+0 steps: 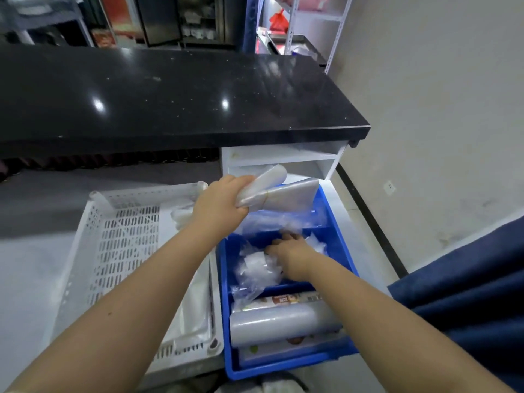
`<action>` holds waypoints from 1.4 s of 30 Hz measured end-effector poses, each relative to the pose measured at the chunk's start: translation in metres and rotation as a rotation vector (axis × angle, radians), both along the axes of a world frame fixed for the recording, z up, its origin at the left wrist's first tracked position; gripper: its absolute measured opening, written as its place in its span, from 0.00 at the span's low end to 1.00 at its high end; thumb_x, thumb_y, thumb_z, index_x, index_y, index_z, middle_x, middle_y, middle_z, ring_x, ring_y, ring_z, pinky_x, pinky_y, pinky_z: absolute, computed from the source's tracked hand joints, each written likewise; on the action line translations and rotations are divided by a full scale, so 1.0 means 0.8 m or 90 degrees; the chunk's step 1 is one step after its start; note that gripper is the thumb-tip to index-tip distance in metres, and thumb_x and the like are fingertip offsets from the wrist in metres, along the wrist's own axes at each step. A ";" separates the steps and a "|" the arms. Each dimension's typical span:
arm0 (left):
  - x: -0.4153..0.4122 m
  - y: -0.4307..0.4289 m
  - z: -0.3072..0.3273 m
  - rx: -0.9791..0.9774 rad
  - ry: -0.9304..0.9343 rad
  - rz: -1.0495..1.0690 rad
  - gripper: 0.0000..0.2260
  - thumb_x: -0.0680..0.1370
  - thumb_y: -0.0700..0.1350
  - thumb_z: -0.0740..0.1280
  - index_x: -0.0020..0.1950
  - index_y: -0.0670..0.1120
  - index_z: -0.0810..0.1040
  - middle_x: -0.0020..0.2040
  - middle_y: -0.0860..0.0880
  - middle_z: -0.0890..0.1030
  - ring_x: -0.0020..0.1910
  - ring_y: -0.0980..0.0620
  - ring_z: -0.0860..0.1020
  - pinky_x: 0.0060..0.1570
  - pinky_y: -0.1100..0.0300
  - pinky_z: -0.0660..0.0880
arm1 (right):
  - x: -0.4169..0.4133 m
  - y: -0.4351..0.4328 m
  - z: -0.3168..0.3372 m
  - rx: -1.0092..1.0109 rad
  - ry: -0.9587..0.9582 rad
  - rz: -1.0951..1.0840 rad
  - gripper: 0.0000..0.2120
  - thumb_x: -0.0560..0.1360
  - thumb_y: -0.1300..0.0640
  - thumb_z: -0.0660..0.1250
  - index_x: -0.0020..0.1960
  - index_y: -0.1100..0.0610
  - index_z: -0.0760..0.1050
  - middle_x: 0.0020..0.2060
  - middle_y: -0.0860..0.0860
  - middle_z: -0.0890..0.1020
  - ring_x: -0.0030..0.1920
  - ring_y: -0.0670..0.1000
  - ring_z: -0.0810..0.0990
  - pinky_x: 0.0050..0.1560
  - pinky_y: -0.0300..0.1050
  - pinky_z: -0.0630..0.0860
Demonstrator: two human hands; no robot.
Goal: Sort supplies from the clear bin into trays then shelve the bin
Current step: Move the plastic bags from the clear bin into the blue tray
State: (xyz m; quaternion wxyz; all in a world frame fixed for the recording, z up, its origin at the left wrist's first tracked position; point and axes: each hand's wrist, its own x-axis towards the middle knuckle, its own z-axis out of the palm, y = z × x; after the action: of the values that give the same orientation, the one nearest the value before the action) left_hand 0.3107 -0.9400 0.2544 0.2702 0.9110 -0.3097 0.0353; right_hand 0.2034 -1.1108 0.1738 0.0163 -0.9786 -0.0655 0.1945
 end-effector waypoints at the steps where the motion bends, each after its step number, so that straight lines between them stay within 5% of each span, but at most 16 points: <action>1: -0.001 0.000 0.000 -0.002 0.004 0.006 0.24 0.73 0.46 0.69 0.67 0.59 0.69 0.53 0.51 0.77 0.47 0.51 0.75 0.42 0.56 0.72 | -0.001 0.000 0.001 -0.005 -0.006 0.007 0.22 0.69 0.46 0.70 0.61 0.48 0.73 0.62 0.54 0.77 0.64 0.60 0.69 0.66 0.58 0.64; 8: -0.016 0.002 0.012 -0.033 0.008 0.051 0.24 0.72 0.45 0.70 0.67 0.58 0.70 0.51 0.53 0.75 0.44 0.55 0.72 0.39 0.59 0.68 | -0.013 0.000 0.028 0.022 -0.142 -0.002 0.15 0.67 0.52 0.74 0.52 0.52 0.78 0.50 0.53 0.81 0.50 0.58 0.78 0.41 0.49 0.69; 11: -0.018 0.001 0.021 -0.034 0.016 0.057 0.25 0.71 0.44 0.69 0.67 0.59 0.70 0.51 0.51 0.75 0.46 0.50 0.74 0.41 0.55 0.72 | -0.017 -0.006 0.063 0.025 -0.191 0.056 0.11 0.68 0.59 0.72 0.49 0.56 0.77 0.48 0.55 0.82 0.49 0.58 0.79 0.46 0.51 0.74; 17: -0.018 -0.019 0.037 -0.022 0.015 0.074 0.24 0.71 0.45 0.69 0.66 0.60 0.71 0.55 0.52 0.77 0.46 0.51 0.74 0.41 0.56 0.69 | -0.036 -0.042 0.138 -0.022 -0.212 0.039 0.11 0.68 0.62 0.70 0.50 0.57 0.73 0.49 0.53 0.79 0.50 0.56 0.74 0.45 0.47 0.67; 30: -0.089 -0.058 -0.009 0.037 0.137 -0.066 0.25 0.69 0.46 0.69 0.64 0.62 0.72 0.58 0.59 0.78 0.55 0.54 0.76 0.46 0.58 0.71 | -0.121 -0.160 0.240 -0.049 -0.325 -0.239 0.07 0.72 0.61 0.67 0.50 0.60 0.74 0.49 0.57 0.79 0.48 0.58 0.76 0.46 0.51 0.75; 37: -0.113 -0.060 -0.036 0.057 0.217 -0.103 0.18 0.69 0.52 0.70 0.58 0.64 0.75 0.45 0.62 0.77 0.40 0.63 0.72 0.34 0.67 0.65 | -0.105 -0.136 0.227 -0.042 -0.270 -0.234 0.09 0.73 0.57 0.69 0.50 0.59 0.75 0.48 0.56 0.79 0.41 0.55 0.72 0.41 0.46 0.70; 42: -0.104 -0.068 -0.052 0.170 0.138 -0.156 0.16 0.70 0.46 0.69 0.57 0.57 0.78 0.51 0.54 0.81 0.50 0.50 0.76 0.49 0.52 0.76 | -0.100 -0.118 0.198 -0.034 -0.232 -0.227 0.07 0.72 0.55 0.69 0.48 0.56 0.76 0.46 0.54 0.79 0.40 0.52 0.72 0.41 0.46 0.72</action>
State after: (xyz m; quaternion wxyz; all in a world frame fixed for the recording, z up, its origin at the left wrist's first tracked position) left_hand 0.2275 -0.9943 0.2131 0.1814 0.8926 -0.3892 -0.1373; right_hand 0.1236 -1.2055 0.3326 0.0125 -0.9937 0.1113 0.0103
